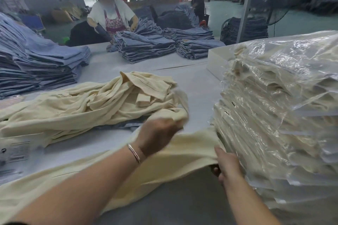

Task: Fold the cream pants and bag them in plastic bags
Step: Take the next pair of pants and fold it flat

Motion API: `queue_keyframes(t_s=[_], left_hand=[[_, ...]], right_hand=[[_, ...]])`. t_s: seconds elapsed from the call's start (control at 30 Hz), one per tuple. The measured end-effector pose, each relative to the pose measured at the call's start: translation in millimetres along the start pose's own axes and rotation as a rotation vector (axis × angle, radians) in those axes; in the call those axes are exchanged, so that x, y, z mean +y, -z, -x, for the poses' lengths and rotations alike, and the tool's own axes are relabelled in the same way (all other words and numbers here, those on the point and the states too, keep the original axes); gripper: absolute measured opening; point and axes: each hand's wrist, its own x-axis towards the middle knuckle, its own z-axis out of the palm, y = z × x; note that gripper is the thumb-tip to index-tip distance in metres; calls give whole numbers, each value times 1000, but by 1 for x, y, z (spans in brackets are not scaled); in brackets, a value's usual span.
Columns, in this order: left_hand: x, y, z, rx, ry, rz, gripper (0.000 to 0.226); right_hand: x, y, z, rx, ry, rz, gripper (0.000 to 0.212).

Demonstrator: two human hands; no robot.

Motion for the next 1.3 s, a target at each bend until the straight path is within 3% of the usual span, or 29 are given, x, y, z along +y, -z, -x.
queue_keyframes(t_s=[0.03,0.1,0.2,0.33,0.4,0.47,0.53,0.7,0.77,0.93,0.97,1.07,1.1,1.17,1.23,1.3], left_hand=[[15,-18,17,-149,-45,30,31],[38,-54,50,-440,65,87,39],[59,-84,85,-645,231,75,46],[81,-90,96,-662,253,121,48],[85,-85,99,-657,255,138,47],[86,-77,101,-606,199,70,47],[89,-69,108,-548,185,-3,55],[68,-44,150,-344,461,-191,84],[55,-26,167,-346,543,-263,90],[27,20,228,-391,604,-283,99],[22,30,241,-377,580,-308,87],[4,60,265,-242,426,-417,14],[0,68,270,-237,429,-421,9],[-2,79,280,-249,493,-432,13],[6,85,292,-292,520,-419,36],[15,88,310,-388,471,-369,47]], right_hand=[[4,3,0,32,23,38,10],[16,10,3,103,100,116,21],[29,18,16,91,180,37,30],[40,31,25,-14,239,-89,29],[44,34,26,-66,235,9,35],[44,34,23,3,263,152,45],[38,31,24,55,321,181,40],[2,21,37,228,827,312,46],[-13,19,36,300,911,360,48],[-19,22,20,225,705,253,24],[-18,22,18,210,666,214,20],[-14,15,20,216,535,28,26],[-10,15,18,201,515,-23,29],[-3,15,16,170,479,-10,29],[2,19,15,102,434,179,13],[8,22,15,80,328,344,28]])
